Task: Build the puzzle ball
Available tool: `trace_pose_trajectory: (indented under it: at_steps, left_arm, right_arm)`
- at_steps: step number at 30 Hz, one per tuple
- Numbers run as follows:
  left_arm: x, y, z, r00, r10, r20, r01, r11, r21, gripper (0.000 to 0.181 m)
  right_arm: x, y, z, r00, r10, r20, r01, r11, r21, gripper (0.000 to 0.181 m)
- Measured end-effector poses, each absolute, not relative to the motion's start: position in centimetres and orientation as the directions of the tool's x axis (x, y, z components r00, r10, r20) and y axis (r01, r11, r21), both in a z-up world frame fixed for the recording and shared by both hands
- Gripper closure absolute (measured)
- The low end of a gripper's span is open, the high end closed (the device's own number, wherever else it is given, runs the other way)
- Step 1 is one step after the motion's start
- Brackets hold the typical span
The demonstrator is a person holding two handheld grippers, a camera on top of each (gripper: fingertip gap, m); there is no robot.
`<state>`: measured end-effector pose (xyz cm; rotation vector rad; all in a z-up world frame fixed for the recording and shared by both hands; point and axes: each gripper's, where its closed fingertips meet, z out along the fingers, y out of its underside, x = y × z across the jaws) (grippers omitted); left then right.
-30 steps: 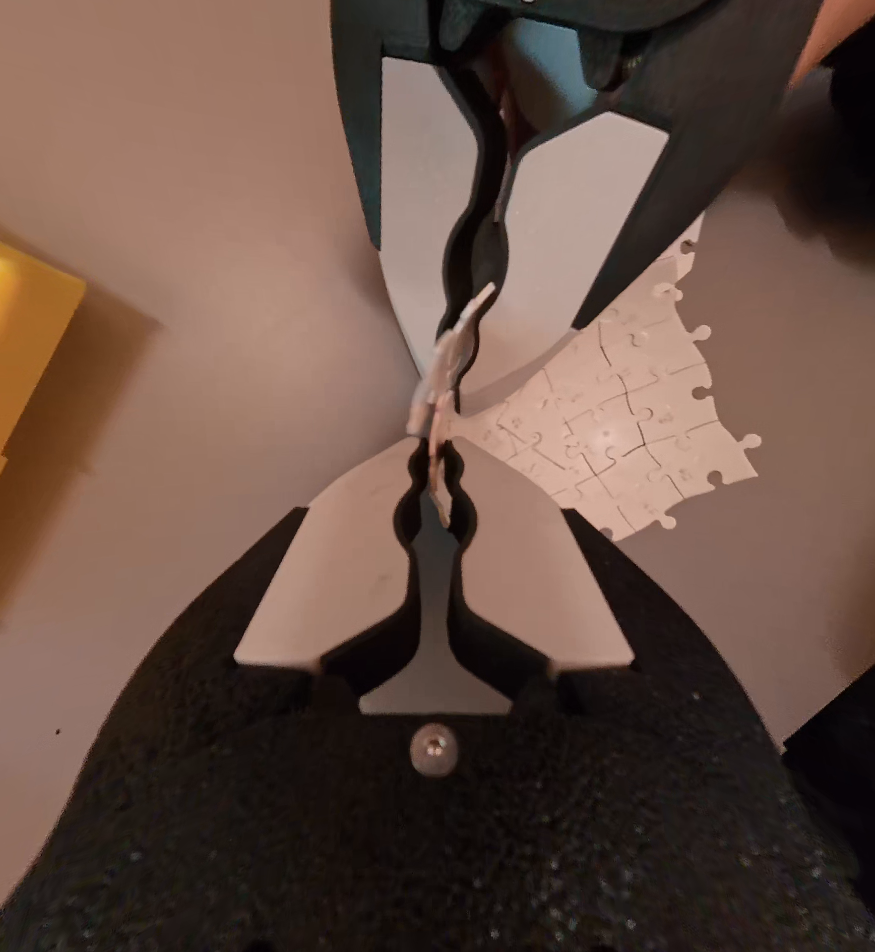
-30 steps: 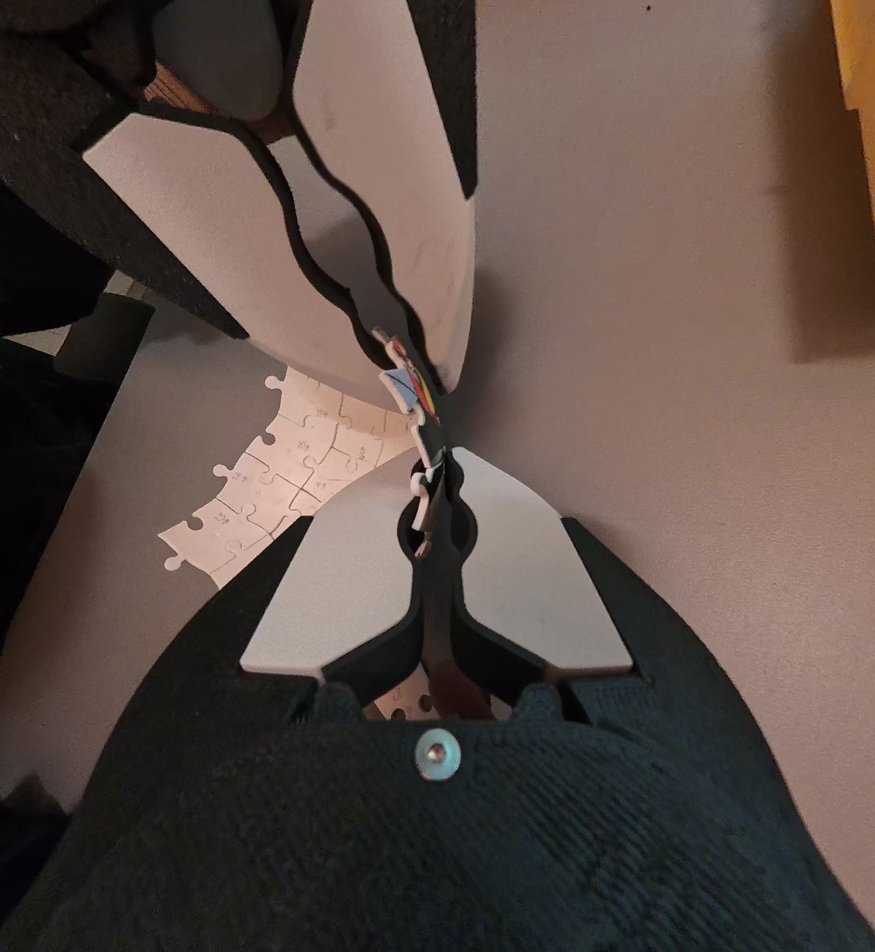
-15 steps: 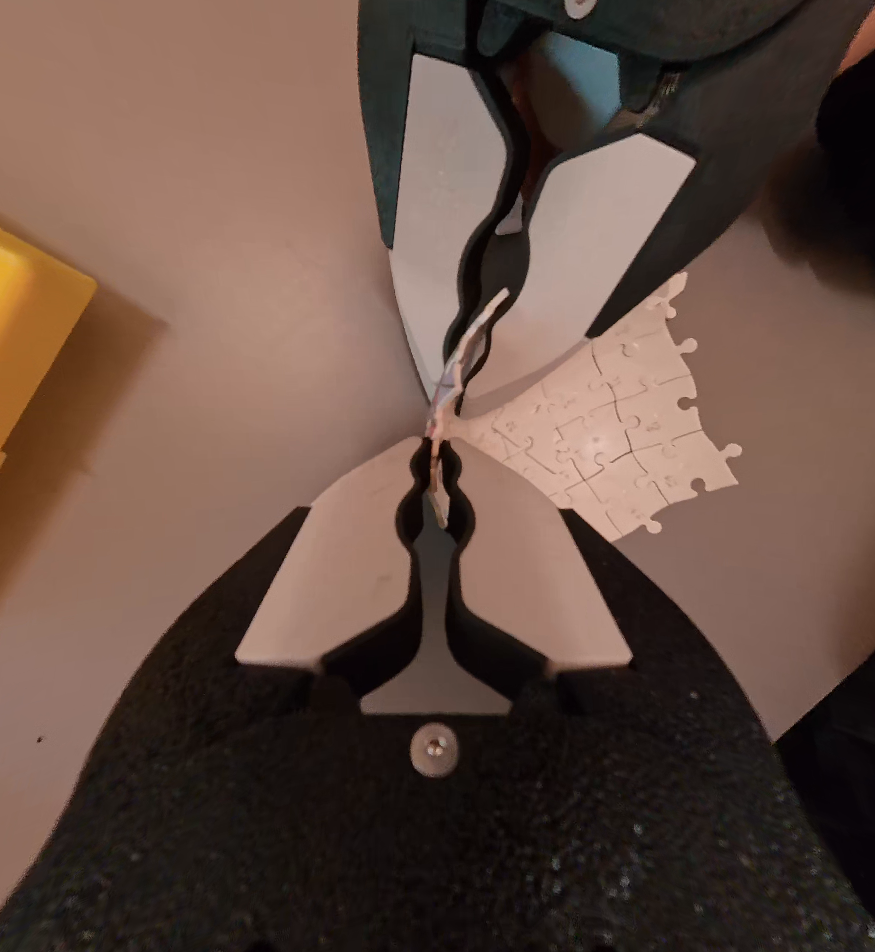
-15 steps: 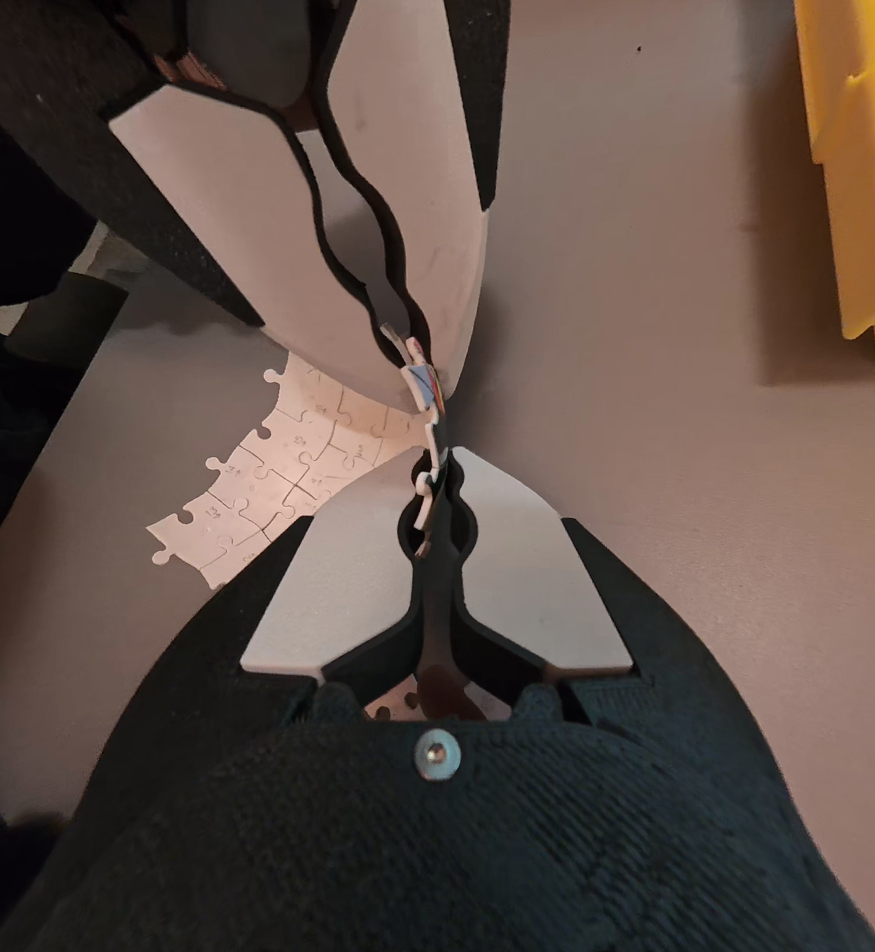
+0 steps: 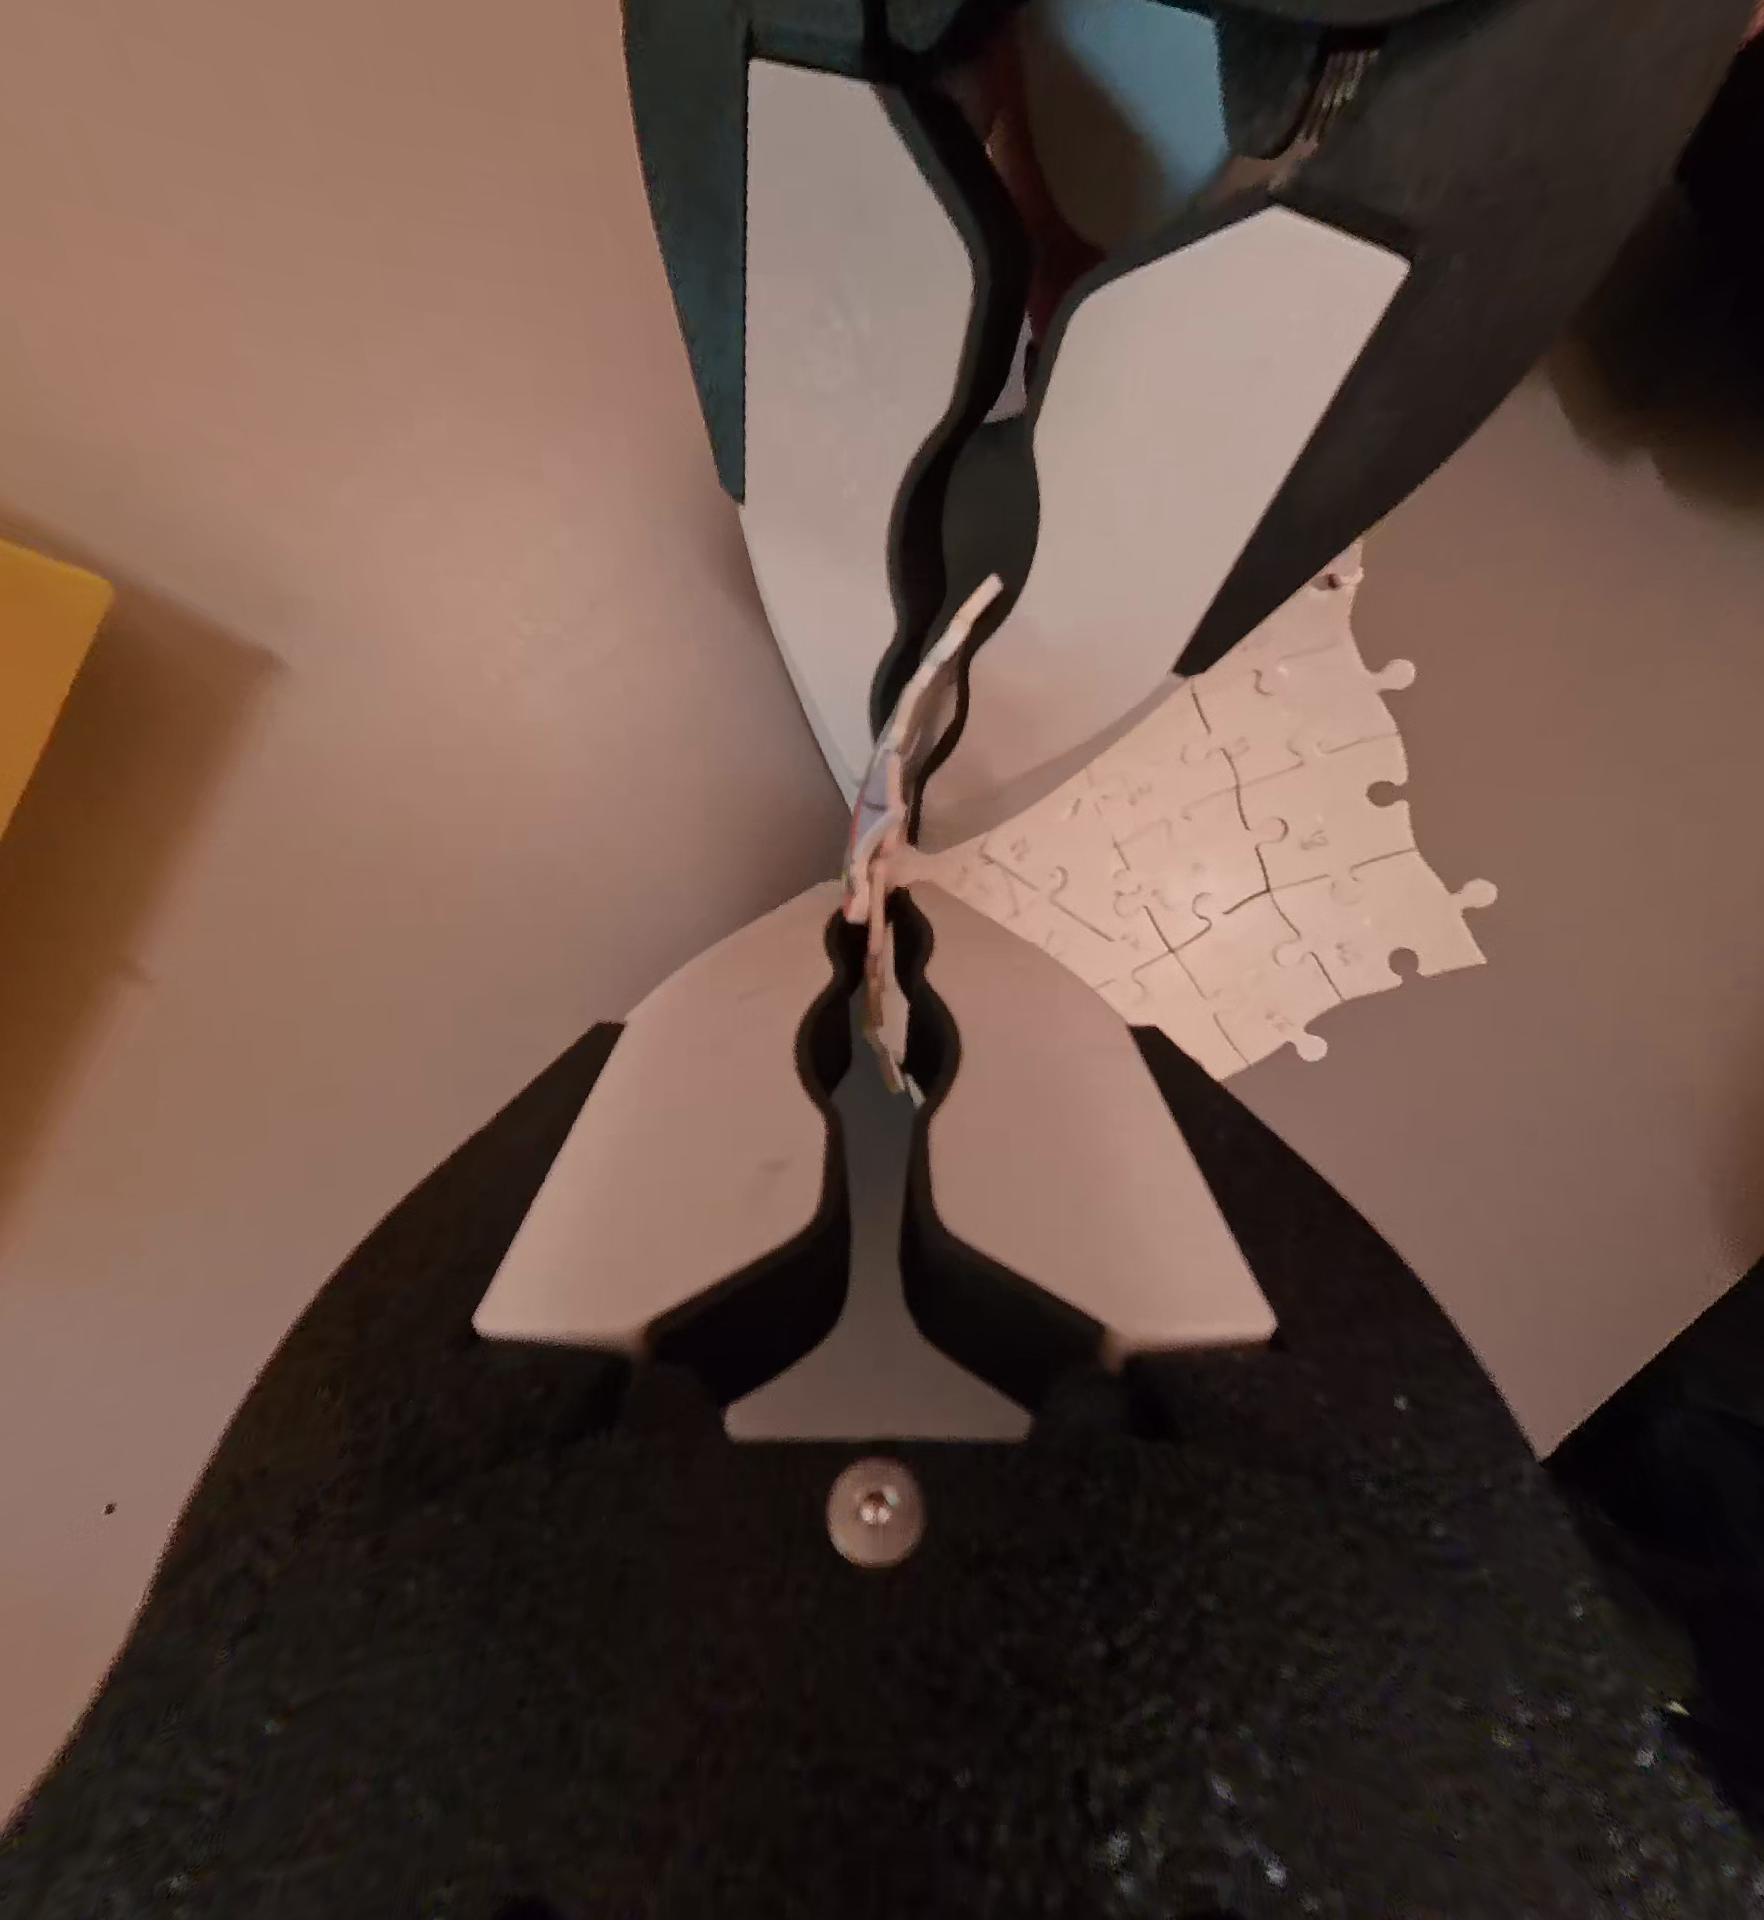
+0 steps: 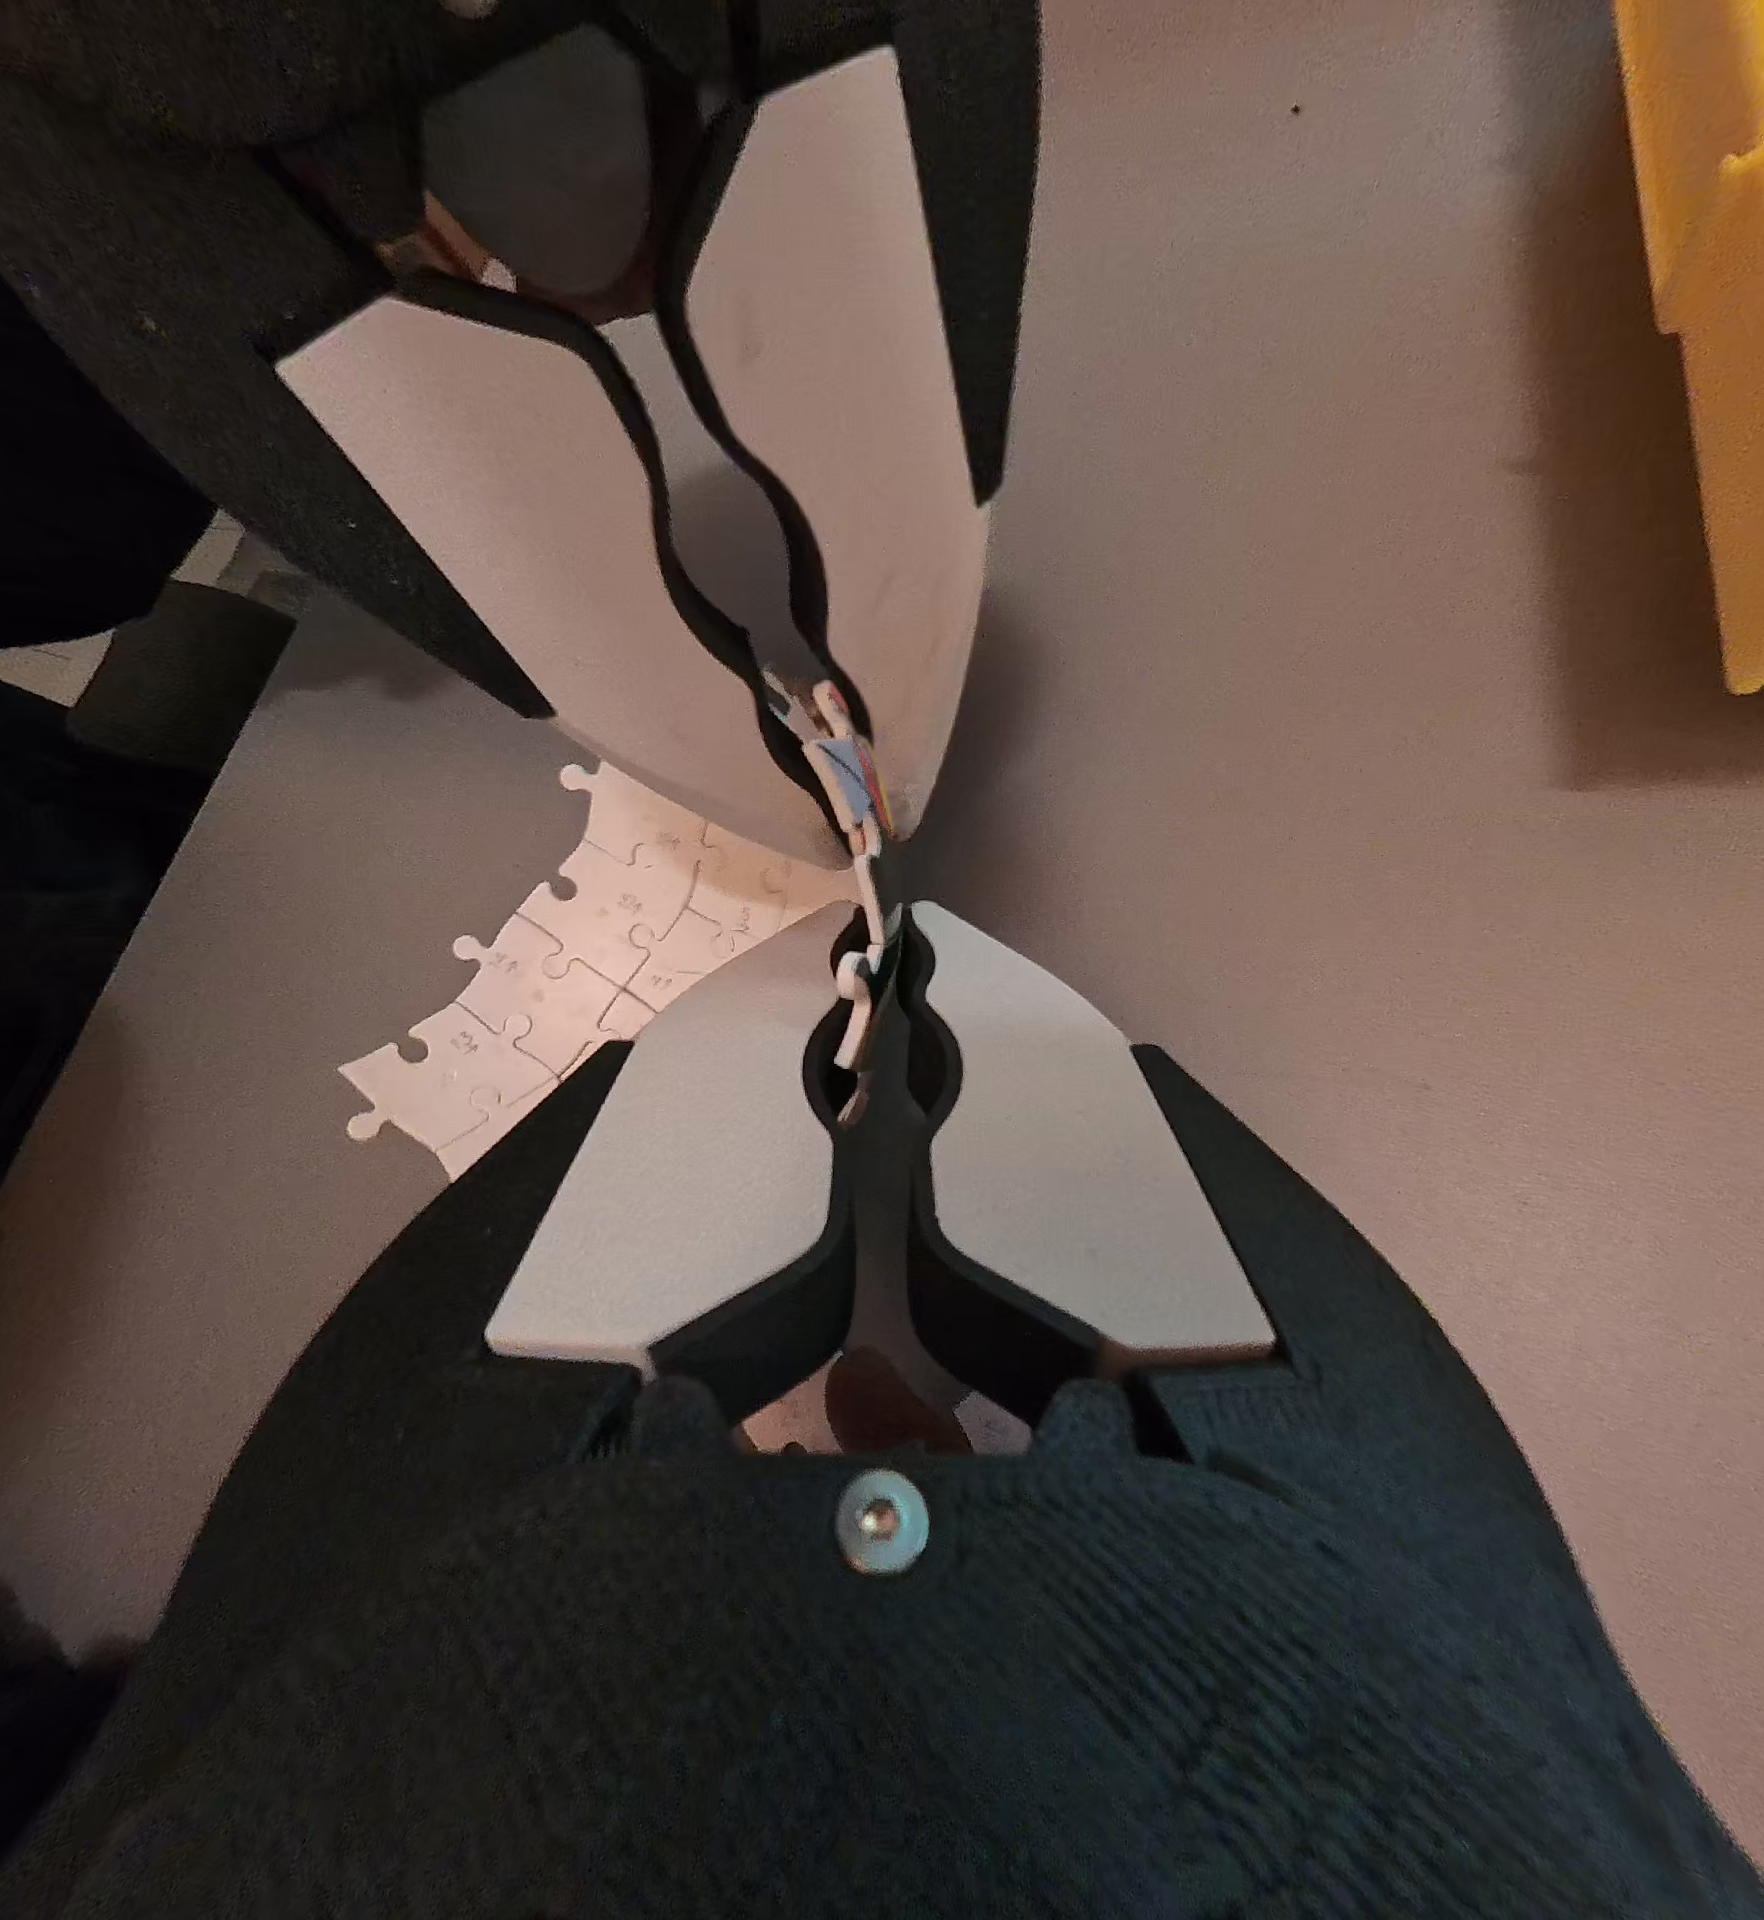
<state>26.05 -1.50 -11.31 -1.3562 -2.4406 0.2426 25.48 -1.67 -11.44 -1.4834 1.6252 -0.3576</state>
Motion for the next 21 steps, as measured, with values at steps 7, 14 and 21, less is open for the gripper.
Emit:
trace_pose_trajectory:
  at_steps: [7, 14, 21]
  left_arm:
    - [26.2, -1.8, -11.2, -0.500, 0.843, 0.197, 0.777, 0.537, -0.328, 0.173]
    - [26.4, -2.1, -6.8, -0.556, 0.831, -0.015, 0.718, 0.470, -0.514, 0.179]
    - [25.2, -0.8, -9.5, -0.528, 0.807, -0.264, 0.789, 0.352, -0.503, 0.181]
  right_arm:
    - [25.4, -1.8, -11.5, 0.094, -0.914, -0.394, -0.655, 0.241, -0.716, 0.176]
    - [25.4, -2.4, -12.1, 0.031, -0.898, -0.439, -0.658, 0.312, -0.686, 0.177]
    - [25.4, -2.5, -12.1, 0.012, -0.890, -0.456, -0.656, 0.337, -0.675, 0.177]
